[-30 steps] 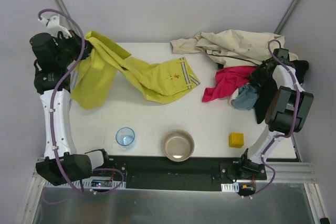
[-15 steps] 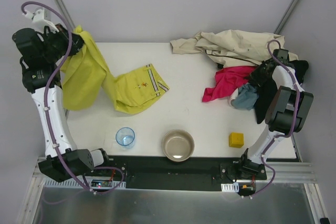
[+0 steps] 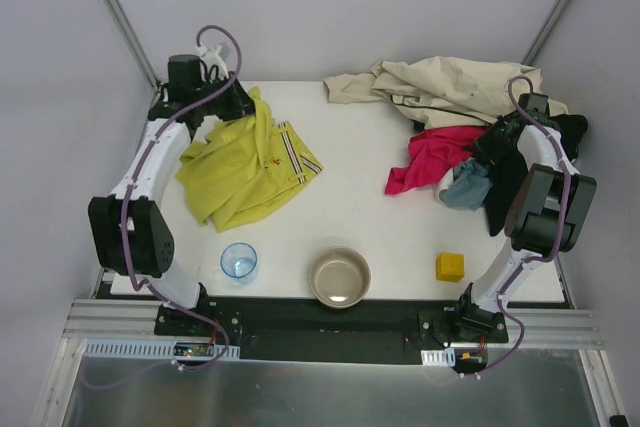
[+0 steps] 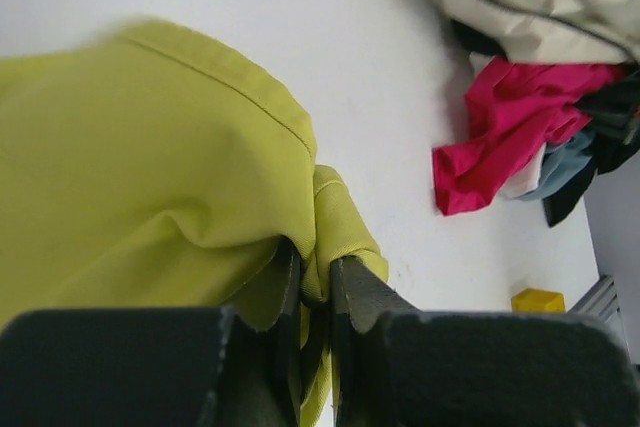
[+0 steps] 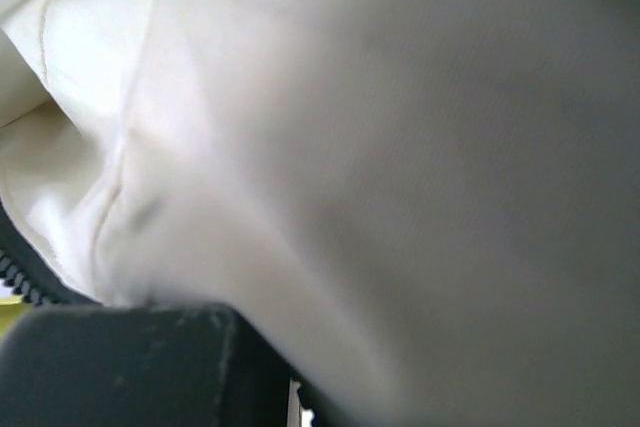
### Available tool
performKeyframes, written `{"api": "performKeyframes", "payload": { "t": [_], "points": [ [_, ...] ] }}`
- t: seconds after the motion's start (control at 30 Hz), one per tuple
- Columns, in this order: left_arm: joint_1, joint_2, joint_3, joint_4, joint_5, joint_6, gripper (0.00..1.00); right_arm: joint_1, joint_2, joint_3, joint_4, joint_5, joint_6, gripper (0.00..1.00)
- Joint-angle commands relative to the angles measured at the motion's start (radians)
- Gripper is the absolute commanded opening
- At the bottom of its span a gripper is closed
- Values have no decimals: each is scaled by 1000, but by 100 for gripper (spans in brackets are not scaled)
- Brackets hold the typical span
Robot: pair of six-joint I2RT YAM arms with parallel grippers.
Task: Pick out a specific cloth from the pile
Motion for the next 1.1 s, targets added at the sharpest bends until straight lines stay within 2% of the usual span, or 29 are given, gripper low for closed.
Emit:
{"api": "performKeyframes", "payload": {
  "t": [0.0,0.33,0.4,0.47,0.5,0.6,0.63,0.87,1.0,1.07],
  "points": [
    [-91,79,-71,79,-53,2,0,-4,-29,-8,35,25,11,1],
    [-292,318,-104,87,-204,-50,0,2,-26,-9,36,17,11,1],
    [-309,354,-93,87,-213,-61,6,3,-26,-12,39,14,12,1],
    [-318,364,-88,87,-225,-65,43,6,-26,-12,39,11,11,1],
    [-320,360,-87,86,-233,-65,56,8,-26,-14,40,10,11,1],
    [-321,296,-94,70,-288,-59,78,11,-26,-14,42,7,11,1],
    [-321,267,-101,64,-309,-53,99,12,-26,-14,42,7,11,1],
    [-347,30,-156,24,-372,-27,99,20,-24,-12,45,8,11,2],
    [-407,-60,-197,4,-377,-13,99,22,-18,-14,46,8,9,3],
    [-444,-73,-219,-8,-369,-12,95,23,-15,-15,46,8,11,4]
  ]
}}
